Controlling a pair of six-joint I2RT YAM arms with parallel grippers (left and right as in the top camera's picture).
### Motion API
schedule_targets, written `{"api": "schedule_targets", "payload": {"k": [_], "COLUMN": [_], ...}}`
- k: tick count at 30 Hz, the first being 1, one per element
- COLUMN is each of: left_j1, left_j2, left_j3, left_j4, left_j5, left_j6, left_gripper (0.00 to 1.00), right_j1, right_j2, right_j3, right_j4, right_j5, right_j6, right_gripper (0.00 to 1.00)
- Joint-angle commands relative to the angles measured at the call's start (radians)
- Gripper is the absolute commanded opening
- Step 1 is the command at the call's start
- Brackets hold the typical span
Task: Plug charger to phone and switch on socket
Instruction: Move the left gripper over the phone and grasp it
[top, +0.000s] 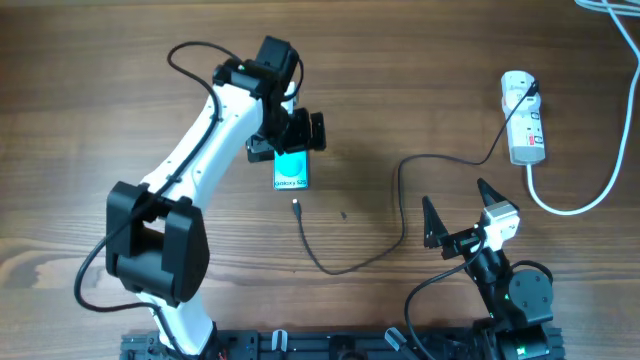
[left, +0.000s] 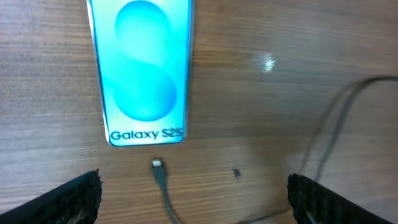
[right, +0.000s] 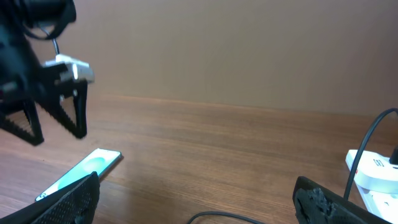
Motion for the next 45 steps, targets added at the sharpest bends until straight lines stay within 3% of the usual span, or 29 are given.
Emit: {"api": "schedule_targets", "payload": {"k": [1,15,22,23,24,29,31,35,38,45], "left_j1": [-0.005,-0.005,-0.004,-0.002,-0.002,-0.002,-0.002,-0.015,-0.041,-0.093], "left_j2": [0.005,0.005,0.005,0.005,0.005,0.005,0.005,0.029,0.082,0.151], "left_j3": [-0.085,-0.379,-0.394,-0.392,-0.382,-0.135,-0.050,-0.044,-0.044,-0.072], "left_j4": [0.072,0.391,0.428,0.454,0.456,0.268,0.233,0.248,0.229,0.234], "left_j5": [-0.073,-0.092,-0.103,-0.104,-0.112,-0.327,-0.332,-0.330,-0.331,-0.331], "left_j6": [-0.039,-0.064,-0.035,-0.031,-0.031,-0.031,-0.031,-0.031,-0.031,-0.031], "left_gripper": [1.00,1.00,1.00,0.91,0.89,1.00,0.99,0.93,0.99,1.00], "right_j1": [0.006,0.006,0.006,0.006,0.006,0.006,0.006,0.006,0.006,0.006], "right_j2": [-0.005,-0.005,-0.005,-0.005,-0.005,-0.005,-0.005,-0.005,-0.005,-0.005], "right_j3": [-0.001,-0.001,-0.001,-0.001,-0.001,-0.001,-0.001,-0.001,-0.001,-0.001], "right_j4": [0.005,0.005,0.005,0.005,0.005,0.005,0.005,0.005,0.005,0.005], "right_j5": [-0.005,-0.005,-0.005,-0.005,-0.005,-0.005,-0.005,-0.005,-0.005,-0.005], "right_j6": [0.010,0.010,0.010,0.011,0.010,0.010,0.010,0.010,0.010,0.010], "right_gripper": [1.00,1.00,1.00,1.00,1.00,1.00,1.00,1.00,1.00,1.00]}}
